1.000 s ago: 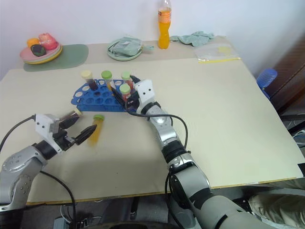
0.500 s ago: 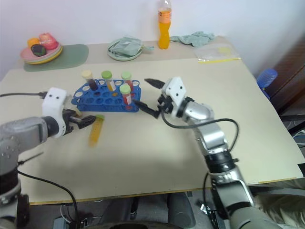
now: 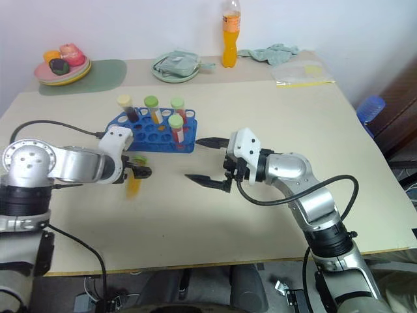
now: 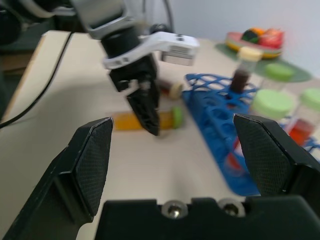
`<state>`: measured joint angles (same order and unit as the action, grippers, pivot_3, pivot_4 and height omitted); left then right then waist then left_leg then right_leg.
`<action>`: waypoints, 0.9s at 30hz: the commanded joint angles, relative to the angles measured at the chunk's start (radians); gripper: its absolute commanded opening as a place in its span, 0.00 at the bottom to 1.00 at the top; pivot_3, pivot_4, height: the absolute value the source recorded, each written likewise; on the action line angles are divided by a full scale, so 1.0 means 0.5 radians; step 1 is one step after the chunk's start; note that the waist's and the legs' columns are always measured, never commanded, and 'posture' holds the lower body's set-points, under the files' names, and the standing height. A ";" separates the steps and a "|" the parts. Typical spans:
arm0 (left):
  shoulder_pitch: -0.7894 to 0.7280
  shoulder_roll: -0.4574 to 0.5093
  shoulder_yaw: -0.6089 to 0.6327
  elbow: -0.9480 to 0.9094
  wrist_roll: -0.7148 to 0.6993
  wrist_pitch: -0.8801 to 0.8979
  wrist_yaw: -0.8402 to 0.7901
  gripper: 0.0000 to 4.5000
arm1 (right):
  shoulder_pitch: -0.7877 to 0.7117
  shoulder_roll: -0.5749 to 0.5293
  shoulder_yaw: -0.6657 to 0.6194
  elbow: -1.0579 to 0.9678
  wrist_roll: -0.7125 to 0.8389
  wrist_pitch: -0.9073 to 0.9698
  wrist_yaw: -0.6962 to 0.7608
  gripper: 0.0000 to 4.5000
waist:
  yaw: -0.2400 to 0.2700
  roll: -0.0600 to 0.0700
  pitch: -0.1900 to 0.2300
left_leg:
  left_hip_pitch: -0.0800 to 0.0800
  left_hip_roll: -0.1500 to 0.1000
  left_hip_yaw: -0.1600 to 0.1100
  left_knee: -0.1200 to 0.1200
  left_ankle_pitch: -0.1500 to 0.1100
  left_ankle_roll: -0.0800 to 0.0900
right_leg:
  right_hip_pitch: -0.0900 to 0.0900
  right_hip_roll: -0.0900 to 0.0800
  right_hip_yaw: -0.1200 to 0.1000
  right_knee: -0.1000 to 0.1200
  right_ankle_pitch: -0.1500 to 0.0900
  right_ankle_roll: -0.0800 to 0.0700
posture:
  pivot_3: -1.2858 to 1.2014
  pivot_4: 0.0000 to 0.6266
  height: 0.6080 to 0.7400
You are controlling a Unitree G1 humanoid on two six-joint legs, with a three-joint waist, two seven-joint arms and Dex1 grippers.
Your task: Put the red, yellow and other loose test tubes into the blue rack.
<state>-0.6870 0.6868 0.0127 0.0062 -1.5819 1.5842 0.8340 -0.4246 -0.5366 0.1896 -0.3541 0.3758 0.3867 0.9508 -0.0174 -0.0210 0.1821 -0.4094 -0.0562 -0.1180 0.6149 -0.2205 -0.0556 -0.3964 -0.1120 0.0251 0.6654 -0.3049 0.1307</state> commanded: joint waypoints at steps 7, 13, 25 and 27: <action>-0.016 0.206 -0.417 -0.061 -0.781 -0.604 0.730 0.63 | 0.034 -0.041 0.001 -0.128 0.026 0.036 0.030 0.94 | 0.010 -0.001 0.000 | 0.000 -0.001 0.001 0.000 0.002 -0.004 | 0.000 -0.001 0.001 0.000 0.000 0.000 | 0.52 0.24 1.00; -0.023 0.321 -0.403 -0.145 -0.781 -0.691 0.724 0.16 | 0.038 -0.043 0.024 -0.113 0.006 0.023 0.040 0.94 | 0.006 -0.001 0.000 | 0.000 -0.001 0.002 0.000 0.003 -0.006 | 0.000 0.000 0.001 0.000 0.000 0.000 | 0.52 0.24 1.00; 0.592 0.755 0.211 -1.060 0.692 -1.443 -1.004 0.16 | 0.055 -0.022 0.004 -0.047 0.019 0.031 -0.004 0.94 | 0.009 0.002 -0.001 | -0.001 -0.001 0.012 -0.004 0.003 -0.006 | 0.001 0.001 0.000 -0.005 -0.001 -0.001 | 0.52 0.24 1.00; 0.704 0.588 0.214 -1.055 0.994 -1.737 -1.202 0.16 | 0.058 0.017 0.005 -0.015 0.012 0.039 -0.055 0.94 | 0.016 0.001 -0.001 | 0.001 0.000 0.012 -0.004 0.001 -0.002 | 0.004 0.001 -0.001 -0.006 -0.001 -0.002 | 0.52 0.24 1.00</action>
<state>-0.3414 1.0014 0.0920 -0.4990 -1.2167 0.8368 0.3130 -0.3921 -0.5411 0.2087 -0.3572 0.3751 0.4083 0.9419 -0.0094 -0.0205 0.1817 -0.4091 -0.0560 -0.1127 0.6130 -0.2202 -0.0562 -0.3936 -0.1113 0.0241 0.6614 -0.3052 0.1298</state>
